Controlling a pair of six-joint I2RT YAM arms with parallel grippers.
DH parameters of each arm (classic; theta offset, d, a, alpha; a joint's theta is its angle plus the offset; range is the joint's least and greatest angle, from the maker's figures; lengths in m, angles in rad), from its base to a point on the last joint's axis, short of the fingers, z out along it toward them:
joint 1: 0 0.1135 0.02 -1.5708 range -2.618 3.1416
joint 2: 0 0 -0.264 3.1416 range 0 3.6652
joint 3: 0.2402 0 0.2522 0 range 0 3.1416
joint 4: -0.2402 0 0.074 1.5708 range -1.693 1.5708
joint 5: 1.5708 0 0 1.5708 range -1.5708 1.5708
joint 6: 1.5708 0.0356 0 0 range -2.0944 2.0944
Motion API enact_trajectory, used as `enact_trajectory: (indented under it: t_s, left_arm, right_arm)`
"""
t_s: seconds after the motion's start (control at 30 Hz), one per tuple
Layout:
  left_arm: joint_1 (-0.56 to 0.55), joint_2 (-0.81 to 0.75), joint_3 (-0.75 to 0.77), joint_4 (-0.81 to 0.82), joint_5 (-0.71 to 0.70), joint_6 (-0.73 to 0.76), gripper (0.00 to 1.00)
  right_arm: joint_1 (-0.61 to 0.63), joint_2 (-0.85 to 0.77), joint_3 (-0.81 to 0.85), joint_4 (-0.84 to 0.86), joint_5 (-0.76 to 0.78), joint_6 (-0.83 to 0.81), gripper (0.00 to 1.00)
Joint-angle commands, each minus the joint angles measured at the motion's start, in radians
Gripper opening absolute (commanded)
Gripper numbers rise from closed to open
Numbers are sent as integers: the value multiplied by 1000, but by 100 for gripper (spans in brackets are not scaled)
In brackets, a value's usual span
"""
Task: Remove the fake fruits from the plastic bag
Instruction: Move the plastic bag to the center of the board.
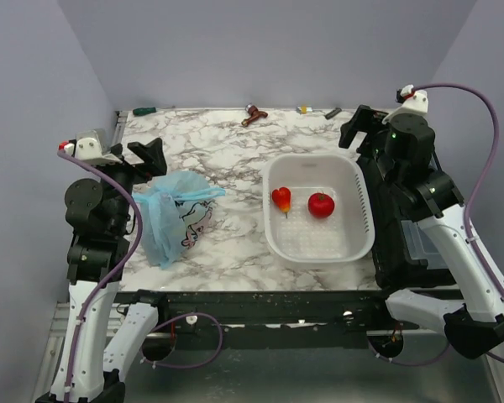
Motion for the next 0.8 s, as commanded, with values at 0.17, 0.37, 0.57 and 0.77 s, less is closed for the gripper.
enact_trajectory:
  t_s: [0.17, 0.37, 0.57, 0.77]
  left_arm:
    - [-4, 33, -61, -26, 30, 57, 99]
    - [-3, 103, -46, -105, -38, -16, 99]
    - [-4, 160, -30, -172, -153, -109, 99]
    - [10, 204, -55, -193, -242, -259, 99]
  right_arm:
    - [-4, 48, 8, 52, -150, 125, 100]
    - [-4, 96, -25, 67, -214, 295, 100]
    - [-4, 41, -194, 257, -373, 474, 100]
    - [-4, 64, -231, 315, -606, 483, 100]
